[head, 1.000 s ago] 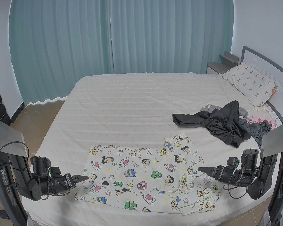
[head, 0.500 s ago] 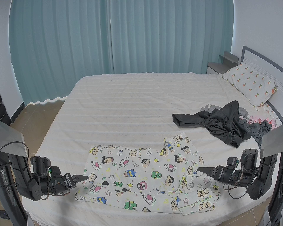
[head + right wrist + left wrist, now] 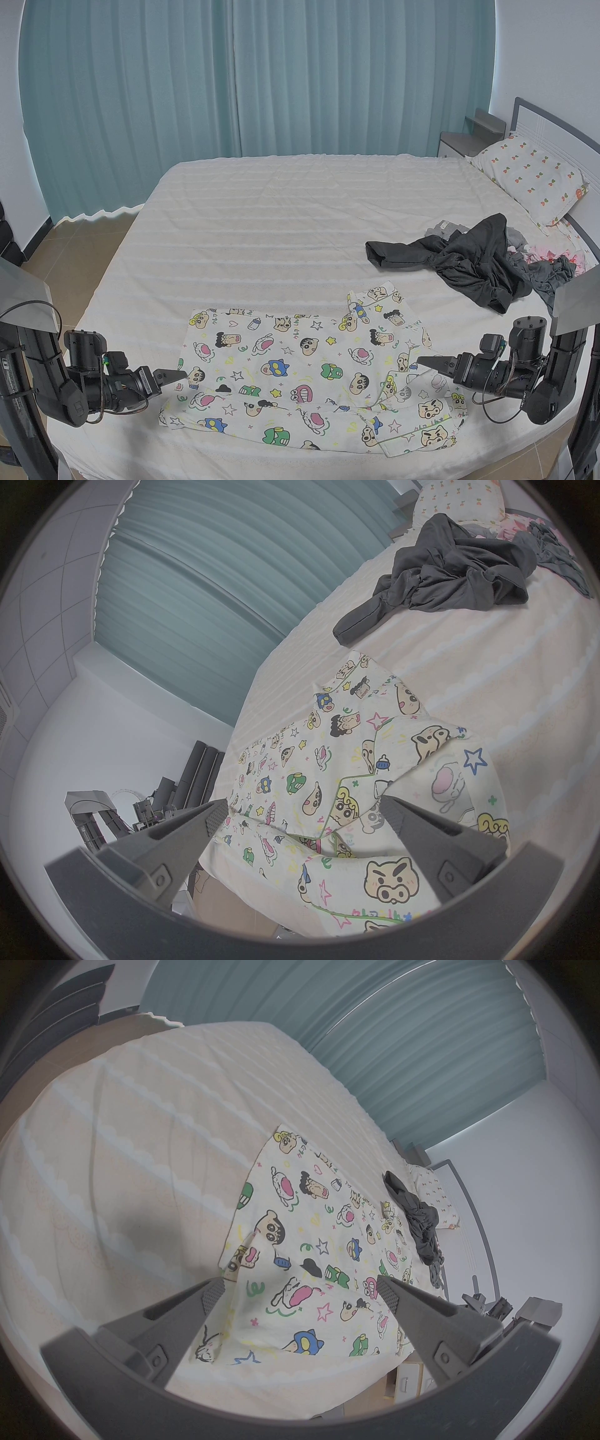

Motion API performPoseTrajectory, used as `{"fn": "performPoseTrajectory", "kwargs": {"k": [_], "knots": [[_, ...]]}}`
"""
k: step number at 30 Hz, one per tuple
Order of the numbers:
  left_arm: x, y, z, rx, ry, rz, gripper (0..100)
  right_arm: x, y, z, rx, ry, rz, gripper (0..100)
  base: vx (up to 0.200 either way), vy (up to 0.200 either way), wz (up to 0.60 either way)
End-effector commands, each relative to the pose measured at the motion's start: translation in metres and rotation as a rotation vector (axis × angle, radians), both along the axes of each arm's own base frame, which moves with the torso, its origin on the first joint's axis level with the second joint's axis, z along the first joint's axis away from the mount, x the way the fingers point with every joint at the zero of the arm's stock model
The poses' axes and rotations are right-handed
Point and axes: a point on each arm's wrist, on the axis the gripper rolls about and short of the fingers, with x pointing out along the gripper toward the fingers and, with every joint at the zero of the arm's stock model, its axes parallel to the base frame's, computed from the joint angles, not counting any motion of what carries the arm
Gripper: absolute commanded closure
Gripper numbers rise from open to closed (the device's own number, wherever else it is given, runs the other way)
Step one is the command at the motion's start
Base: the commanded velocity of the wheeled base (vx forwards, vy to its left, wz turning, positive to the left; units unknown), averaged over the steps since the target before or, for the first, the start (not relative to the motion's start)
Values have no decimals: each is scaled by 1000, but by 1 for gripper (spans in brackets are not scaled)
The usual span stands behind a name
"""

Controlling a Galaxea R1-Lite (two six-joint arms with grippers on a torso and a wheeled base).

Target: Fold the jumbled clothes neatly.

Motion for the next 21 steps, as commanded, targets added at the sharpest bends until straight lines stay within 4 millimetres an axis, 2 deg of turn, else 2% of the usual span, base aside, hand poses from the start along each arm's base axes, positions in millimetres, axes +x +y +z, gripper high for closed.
{"fn": "performPoseTrajectory", "kwargs": {"k": [1, 12, 21], "knots": [[3, 4, 4, 7, -50, 19, 0, 1, -1, 0, 0, -7, -7, 0, 0, 0, 0], [6, 8, 11, -12, -95, 59, 0, 7, -4, -1, -18, -24, -46, 0, 0, 0, 0], [-3, 5, 13, -21, -86, 47, 0, 7, -7, -4, -34, -19, -61, 0, 0, 0, 0]]}}
